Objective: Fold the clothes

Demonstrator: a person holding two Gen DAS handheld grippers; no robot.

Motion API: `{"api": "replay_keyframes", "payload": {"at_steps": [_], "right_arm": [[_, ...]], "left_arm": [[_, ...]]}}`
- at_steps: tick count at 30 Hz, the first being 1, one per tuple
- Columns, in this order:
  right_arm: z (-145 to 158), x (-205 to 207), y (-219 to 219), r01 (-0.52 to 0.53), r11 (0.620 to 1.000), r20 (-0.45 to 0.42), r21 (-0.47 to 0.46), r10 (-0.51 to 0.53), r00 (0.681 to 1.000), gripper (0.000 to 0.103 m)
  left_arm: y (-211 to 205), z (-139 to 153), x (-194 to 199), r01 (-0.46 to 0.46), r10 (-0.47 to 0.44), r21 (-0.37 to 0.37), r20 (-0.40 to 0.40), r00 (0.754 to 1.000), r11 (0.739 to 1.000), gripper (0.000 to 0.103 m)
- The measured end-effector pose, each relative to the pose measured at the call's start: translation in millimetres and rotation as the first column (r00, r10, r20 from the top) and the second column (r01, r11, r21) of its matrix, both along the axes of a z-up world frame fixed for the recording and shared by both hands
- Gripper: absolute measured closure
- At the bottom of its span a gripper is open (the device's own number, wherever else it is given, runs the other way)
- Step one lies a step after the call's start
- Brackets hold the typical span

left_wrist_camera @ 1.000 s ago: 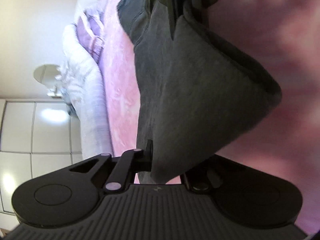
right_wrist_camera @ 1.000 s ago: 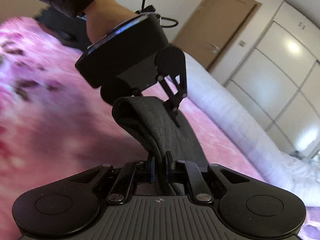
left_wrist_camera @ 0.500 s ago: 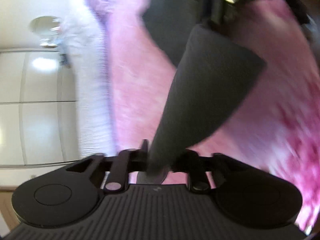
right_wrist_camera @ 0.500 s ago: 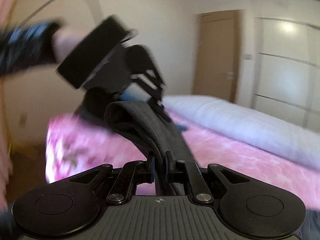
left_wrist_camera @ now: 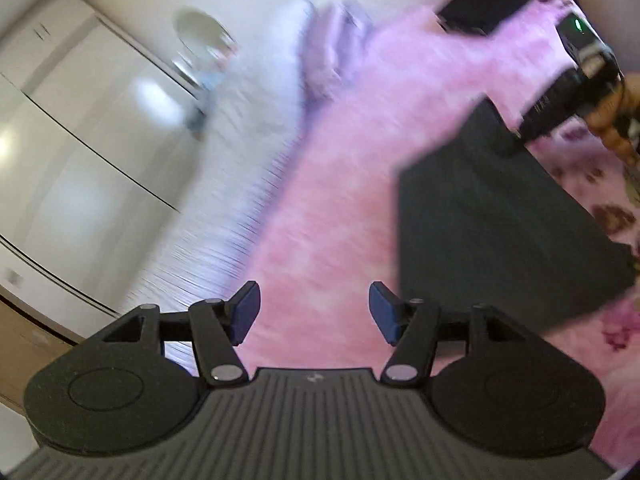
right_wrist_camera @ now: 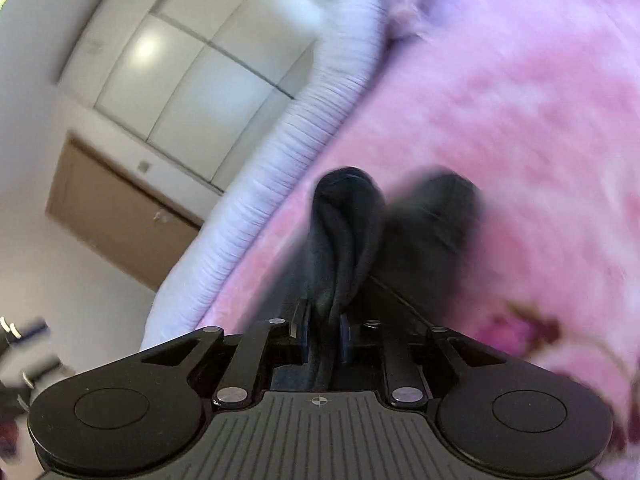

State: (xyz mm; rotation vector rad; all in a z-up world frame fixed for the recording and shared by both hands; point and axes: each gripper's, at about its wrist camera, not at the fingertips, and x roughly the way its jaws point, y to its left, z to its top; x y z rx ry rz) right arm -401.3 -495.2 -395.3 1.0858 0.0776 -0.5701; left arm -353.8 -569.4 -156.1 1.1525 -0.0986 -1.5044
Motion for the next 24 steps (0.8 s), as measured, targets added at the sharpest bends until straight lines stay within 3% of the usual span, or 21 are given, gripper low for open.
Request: {"api": "replay_keyframes", "payload": {"at_steps": [2,7,10,11,13,18,21,24], "right_arm": [[1.3,-10.0,-1.3,0.002,1.0,0.026,-0.002,-0.002,1.0,0.076],[3.8,-15.2,-0.7,0.072,0.997,0.132,0.019,-0.074,0.988,0.04],[4.3,-15.7,-17.0,0.117,0.992,0.123,0.039,-0.121,0.985,0.038],[6.0,-10.5,-26.6,0.116,0.992,0.109,0.042,-0.12,0.987,0.038],[14.1,-3.8,-37.8,0.099,0.995,0.071,0.015,-0.1,0.992,0.089],[27.0,-4.5,-53.5,0.054,0.995,0.068,-0.084,-0.048,0.997,0.091],[3.1,-2.0,-73.7,0.064,0.998,-0.016,-0.018,-0.065,0.998,0.091],[-12.4,-11.2,-72.2,0.077,0.997,-0.014,0.005,-0.077,0.997,0.089]], "left_arm": [[-8.0,-26.6,-7.2,-0.007,0.009,0.056,-0.04,0.999,0.998,0.046],[-31.2,-78.1,-22.2,0.003,0.017,0.141,-0.142,0.99,0.99,0.047],[-43.3,-97.4,-22.8,0.003,0.03,0.162,-0.199,0.98,0.987,0.047],[-44.8,-104.7,-24.0,-0.002,0.037,0.17,-0.202,0.979,0.985,0.047],[-49.2,-114.9,-27.3,-0.005,0.043,0.191,-0.194,0.98,0.982,0.048],[-50.3,-116.5,-22.6,-0.036,0.08,0.17,-0.255,0.964,0.985,0.05],[-56.7,-120.8,-22.0,-0.041,0.093,0.192,-0.269,0.959,0.981,0.05],[-57.6,-123.1,-23.1,-0.037,0.091,0.204,-0.264,0.96,0.978,0.05]]}}
